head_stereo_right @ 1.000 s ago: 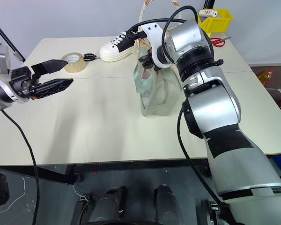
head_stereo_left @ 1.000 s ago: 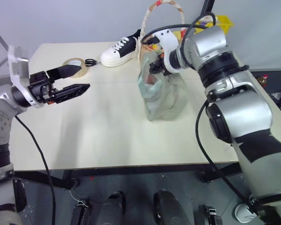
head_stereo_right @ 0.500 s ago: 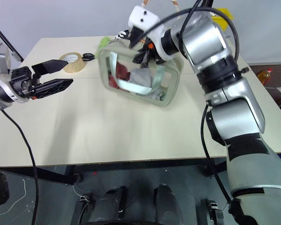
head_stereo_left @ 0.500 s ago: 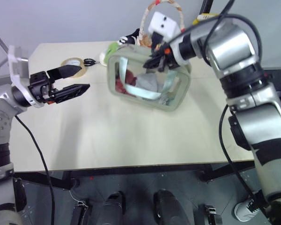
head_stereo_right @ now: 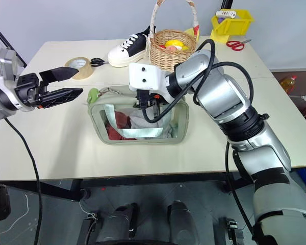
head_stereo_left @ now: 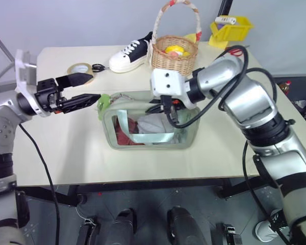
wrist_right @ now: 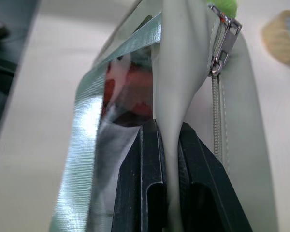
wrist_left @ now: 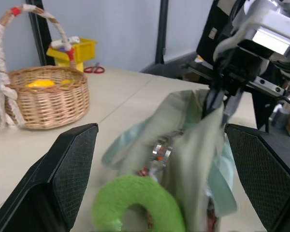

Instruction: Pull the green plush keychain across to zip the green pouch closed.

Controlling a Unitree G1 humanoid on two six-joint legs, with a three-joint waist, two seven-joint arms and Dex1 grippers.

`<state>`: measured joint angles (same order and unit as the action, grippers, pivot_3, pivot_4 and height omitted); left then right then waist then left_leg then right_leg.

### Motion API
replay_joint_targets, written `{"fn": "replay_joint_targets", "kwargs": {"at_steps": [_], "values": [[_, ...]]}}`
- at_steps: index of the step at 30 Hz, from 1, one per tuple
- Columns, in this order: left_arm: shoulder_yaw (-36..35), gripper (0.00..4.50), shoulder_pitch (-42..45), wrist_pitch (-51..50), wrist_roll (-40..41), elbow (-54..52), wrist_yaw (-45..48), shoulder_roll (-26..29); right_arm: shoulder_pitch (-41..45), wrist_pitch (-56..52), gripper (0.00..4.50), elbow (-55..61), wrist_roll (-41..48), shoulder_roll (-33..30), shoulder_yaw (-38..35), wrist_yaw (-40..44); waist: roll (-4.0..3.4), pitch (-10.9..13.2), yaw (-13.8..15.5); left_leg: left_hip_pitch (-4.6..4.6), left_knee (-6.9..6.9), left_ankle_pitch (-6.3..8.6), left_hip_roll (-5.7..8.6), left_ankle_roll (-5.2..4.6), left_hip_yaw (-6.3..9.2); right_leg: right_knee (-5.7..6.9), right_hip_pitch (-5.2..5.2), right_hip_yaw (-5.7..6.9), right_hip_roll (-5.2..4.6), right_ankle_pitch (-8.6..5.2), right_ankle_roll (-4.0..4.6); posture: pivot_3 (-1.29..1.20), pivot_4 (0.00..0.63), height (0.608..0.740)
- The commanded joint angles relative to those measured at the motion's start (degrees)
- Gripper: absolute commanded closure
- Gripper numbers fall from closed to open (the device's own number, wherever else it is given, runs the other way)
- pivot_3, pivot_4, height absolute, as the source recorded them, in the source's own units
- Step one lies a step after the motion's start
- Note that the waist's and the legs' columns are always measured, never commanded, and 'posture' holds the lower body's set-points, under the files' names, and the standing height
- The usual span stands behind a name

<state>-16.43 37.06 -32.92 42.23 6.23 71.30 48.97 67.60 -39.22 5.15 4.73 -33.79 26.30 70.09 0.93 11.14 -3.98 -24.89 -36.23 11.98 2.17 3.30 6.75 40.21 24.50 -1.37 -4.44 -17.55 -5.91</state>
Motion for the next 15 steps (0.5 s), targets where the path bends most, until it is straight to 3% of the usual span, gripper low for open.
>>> {"fn": "replay_joint_targets", "kwargs": {"at_steps": [1, 13, 15], "values": [[-0.38, 0.00, 1.89, 0.91, -0.49, -0.01, 0.84, 1.37, 1.12, 1.78, 4.42, 2.34, -0.55, 0.63, -1.34, -1.21, 0.00, 0.00, 0.05, 0.00, 0.00, 0.00, -0.01, 0.00, 0.00, 0.00, 0.00, 0.00, 0.00, 0.00, 0.00, 0.00, 0.150, 0.695], [-0.21, 0.00, 1.41, 0.34, -1.11, -0.58, 1.74, 1.43, -6.20, -3.65, 4.42, 12.73, 0.65, 0.54, 0.87, -1.70, 0.00, 0.00, 0.02, 0.00, -0.02, 0.00, -0.01, 0.00, 0.01, -0.01, -0.02, 0.00, -0.02, 0.00, 0.00, 0.00, 0.150, 0.695], [0.08, 0.00, 1.61, 0.31, -1.28, -0.41, 1.93, 1.41, -6.44, -5.19, 3.68, 12.81, 0.29, 0.67, 1.12, -2.53, 0.01, 0.00, 0.03, 0.01, -0.02, 0.00, -0.02, 0.00, 0.01, 0.00, -0.02, 0.00, -0.01, 0.00, 0.00, 0.00, 0.150, 0.695]]}}
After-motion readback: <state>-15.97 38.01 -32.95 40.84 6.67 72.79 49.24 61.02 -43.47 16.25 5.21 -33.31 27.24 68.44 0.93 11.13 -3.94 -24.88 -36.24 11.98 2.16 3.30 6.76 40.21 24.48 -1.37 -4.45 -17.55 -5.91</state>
